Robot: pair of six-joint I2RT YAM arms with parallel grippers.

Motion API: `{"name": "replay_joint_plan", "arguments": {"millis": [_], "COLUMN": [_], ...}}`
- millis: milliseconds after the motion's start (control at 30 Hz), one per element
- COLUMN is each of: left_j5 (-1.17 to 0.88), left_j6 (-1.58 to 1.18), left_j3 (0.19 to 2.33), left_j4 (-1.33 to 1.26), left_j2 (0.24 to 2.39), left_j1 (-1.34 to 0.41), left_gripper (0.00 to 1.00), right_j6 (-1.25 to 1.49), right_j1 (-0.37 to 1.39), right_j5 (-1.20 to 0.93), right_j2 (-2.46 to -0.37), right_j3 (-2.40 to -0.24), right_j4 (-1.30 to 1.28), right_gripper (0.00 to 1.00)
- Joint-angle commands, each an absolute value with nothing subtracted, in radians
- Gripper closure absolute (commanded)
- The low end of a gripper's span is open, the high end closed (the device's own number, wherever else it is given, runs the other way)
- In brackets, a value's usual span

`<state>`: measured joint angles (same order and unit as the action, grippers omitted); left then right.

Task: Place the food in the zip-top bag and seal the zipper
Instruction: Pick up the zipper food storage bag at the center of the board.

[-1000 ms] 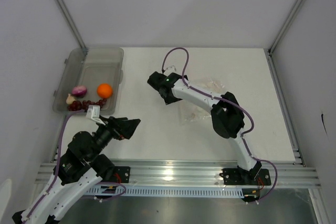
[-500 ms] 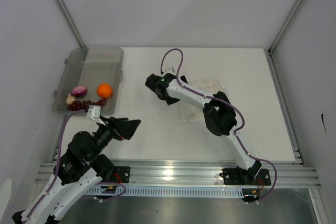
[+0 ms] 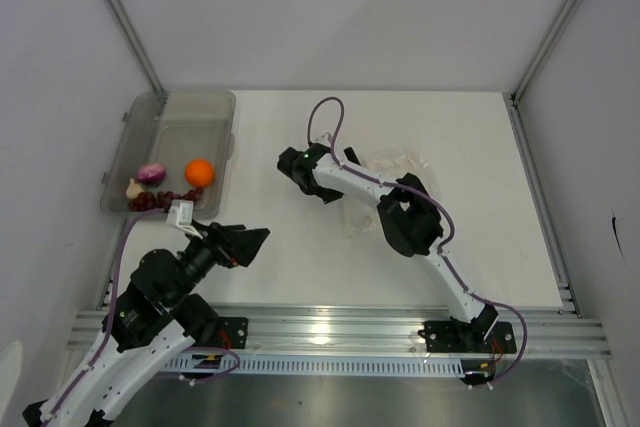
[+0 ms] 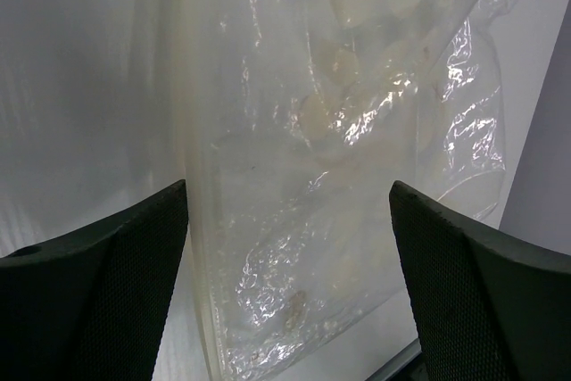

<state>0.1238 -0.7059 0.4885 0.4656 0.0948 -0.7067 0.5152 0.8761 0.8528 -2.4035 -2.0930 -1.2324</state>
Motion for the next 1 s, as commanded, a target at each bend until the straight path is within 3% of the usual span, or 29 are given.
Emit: {"name": "replay_joint_plan", "arguments": {"millis": [0,333,533,600,733,800,833,967], "left_j5": [0.106,0.095,0.094,0.089,0.083,0.084,0.084,0.086], "left_j6": [-0.684,-0.703,-0.721,-0.721,-0.727,-0.729,-0.733,-0.742], "left_j3": [0.505,0.505,0.505,0.508,0.505,0.505,0.505,0.506], "left_j4": [0.436,0.433,0.436,0.434,0.428,0.426,0.428,0.428], "left_j2": [0.106,0.114,0.129,0.127,0.129,0.129,0.129,0.136], "left_j1": [-0.710,-0.712,-0.710,-0.710,-0.710,-0.710,-0.710,-0.712], "left_gripper": [0.00,0.01,0.01,0.01,0.01,0.00,0.00,0.00], "right_j6": [0.557,0.577,0.568,0.568,0.563,0.558,0.560,0.563], "right_j1": [0.868,0.865,0.861,0.859,0.854,0.853,0.851,0.847], "right_j5": [0.919,0.969,0.983,0.988,0.989,0.989,0.991,0.994], "right_j2": [-2.411,-2.410,-2.398,-2.399,-2.398,-2.401,-2.401,-2.395], "right_j3": [-2.135,-2.103,-2.046,-2.023,-1.982,-1.970,-1.961,-1.954], "right_j4": [-1.259,-1.258,-1.223,-1.215,-1.181,-1.172,-1.166,-1.167], "right_gripper": [0.07,0.17,0.30,0.36,0.58,0.63,0.73,0.89]}}
